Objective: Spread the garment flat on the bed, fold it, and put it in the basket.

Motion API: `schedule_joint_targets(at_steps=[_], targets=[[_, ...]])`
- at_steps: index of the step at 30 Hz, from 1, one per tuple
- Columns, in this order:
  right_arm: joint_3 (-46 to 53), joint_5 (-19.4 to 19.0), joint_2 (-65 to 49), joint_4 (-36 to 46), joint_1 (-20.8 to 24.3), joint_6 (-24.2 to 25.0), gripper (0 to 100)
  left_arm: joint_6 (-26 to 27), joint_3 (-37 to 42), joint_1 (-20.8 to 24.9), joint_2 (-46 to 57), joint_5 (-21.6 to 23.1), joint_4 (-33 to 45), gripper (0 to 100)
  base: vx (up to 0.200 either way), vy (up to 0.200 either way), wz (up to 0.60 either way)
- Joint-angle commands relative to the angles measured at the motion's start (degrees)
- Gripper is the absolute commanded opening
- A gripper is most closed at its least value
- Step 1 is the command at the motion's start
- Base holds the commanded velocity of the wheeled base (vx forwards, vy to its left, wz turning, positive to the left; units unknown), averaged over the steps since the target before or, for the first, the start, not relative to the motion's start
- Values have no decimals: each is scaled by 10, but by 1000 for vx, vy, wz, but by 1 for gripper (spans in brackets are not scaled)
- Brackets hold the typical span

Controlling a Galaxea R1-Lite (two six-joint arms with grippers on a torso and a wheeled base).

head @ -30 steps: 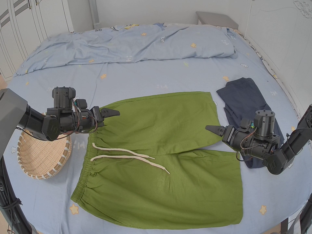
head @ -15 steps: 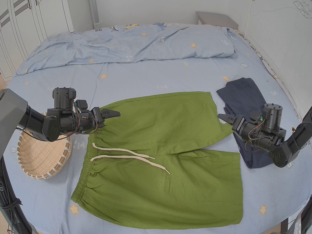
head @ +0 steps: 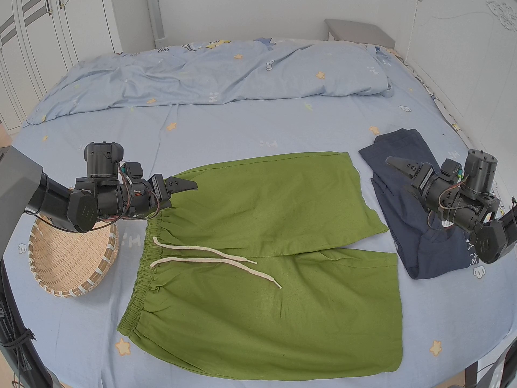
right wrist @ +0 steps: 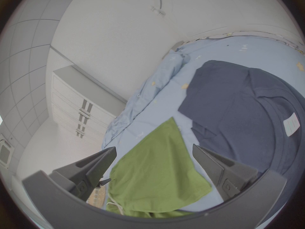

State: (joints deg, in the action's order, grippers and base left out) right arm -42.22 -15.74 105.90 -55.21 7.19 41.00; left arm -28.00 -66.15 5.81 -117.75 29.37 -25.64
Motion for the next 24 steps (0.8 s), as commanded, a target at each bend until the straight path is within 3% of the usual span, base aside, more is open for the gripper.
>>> schedule_joint_targets(at_steps=[1,5,10,24], targets=[[-27,-45,-25,24,25,-2,100,0,1,-1,14,0,1,100,0,0,0],[-53,-90,-3,69,72,-13,100,0,1,-6,23,0,1,100,0,0,0],[-77,-93,65,113,109,-53,100,0,1,-10,33,0,1,100,0,0,0],[-123,-89,174,147,77,-63,100,0,5,-9,40,0,1,100,0,0,0]])
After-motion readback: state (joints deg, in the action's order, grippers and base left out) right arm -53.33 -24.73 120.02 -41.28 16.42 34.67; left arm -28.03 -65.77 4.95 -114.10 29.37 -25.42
